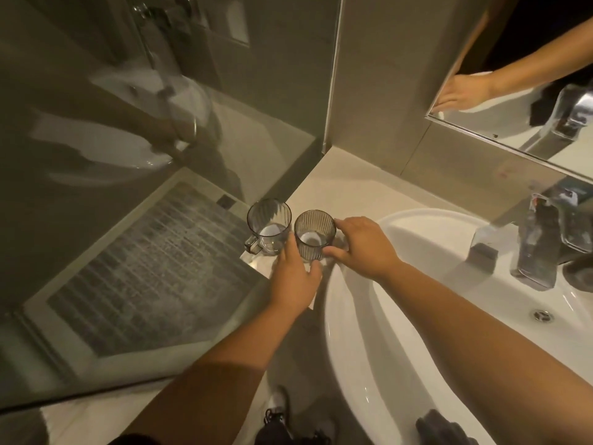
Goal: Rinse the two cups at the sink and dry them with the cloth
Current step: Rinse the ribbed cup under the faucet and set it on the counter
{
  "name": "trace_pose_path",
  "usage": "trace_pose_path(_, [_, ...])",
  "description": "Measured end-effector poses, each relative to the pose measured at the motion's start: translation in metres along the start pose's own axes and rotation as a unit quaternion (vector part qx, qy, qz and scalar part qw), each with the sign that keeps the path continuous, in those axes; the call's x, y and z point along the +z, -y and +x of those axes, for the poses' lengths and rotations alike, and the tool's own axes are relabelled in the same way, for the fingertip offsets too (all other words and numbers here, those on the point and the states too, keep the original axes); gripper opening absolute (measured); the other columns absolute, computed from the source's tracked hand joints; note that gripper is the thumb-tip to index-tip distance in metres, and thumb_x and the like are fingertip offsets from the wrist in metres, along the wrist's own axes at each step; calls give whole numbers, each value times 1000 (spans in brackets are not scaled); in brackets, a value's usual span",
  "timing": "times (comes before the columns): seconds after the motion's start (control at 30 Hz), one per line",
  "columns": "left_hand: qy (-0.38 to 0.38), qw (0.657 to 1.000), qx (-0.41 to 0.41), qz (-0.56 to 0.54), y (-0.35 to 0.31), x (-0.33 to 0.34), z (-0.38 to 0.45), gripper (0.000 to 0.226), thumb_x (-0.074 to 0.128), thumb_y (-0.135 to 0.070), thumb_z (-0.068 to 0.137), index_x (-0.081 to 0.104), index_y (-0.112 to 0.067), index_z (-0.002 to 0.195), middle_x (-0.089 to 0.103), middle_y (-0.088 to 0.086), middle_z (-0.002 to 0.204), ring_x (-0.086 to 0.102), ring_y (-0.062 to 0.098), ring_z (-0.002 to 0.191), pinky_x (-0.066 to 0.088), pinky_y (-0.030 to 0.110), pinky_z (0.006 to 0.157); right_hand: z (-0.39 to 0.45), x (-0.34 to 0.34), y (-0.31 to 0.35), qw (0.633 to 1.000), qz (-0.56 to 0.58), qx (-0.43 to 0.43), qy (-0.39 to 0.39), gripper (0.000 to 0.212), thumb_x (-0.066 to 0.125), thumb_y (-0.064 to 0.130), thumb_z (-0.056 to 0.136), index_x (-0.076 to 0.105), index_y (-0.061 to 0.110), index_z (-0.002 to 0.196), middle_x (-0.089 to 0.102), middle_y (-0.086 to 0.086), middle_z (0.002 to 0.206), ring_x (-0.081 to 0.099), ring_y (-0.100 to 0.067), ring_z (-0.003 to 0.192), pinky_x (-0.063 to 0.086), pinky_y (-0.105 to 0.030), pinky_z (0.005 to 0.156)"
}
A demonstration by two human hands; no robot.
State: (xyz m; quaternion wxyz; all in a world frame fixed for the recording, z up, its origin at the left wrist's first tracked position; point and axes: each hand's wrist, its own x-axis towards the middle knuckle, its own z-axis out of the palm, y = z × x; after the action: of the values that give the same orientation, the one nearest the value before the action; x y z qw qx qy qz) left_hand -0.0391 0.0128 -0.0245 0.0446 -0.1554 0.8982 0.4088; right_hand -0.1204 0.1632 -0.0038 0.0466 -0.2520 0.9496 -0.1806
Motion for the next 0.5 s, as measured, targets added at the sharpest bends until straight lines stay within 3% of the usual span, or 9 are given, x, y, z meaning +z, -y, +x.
trace_pose_path(0.13, [-1,1000,1,-6,-3,0,4,76,59,-21,95,16,-8,157,29,20,158,35,37,142,35,50,112,3,0,0,1000,23,12,-4,47,66,55,79,66,17,107,67,-4,84,59,-25,83,44,-35,79])
trace_pose_path(0.3, [-17,999,18,-32,-11,-4,1,74,60,-24,95,21,-8,155,27,16,159,37,34,142,38,43,111,-3,-9,1,994,100,39,-16,52,70,49,80,63,20,121,69,-2,114,59,-23,105,46,-35,88])
trace_pose_path(0.5, [-37,996,58,-61,-32,-14,-4,74,64,-24,92,24,-7,153,33,14,157,34,30,144,38,44,113,-16,-31,6,990,114,65,-55,58,71,50,79,58,20,128,65,0,123,56,-21,113,45,-36,91])
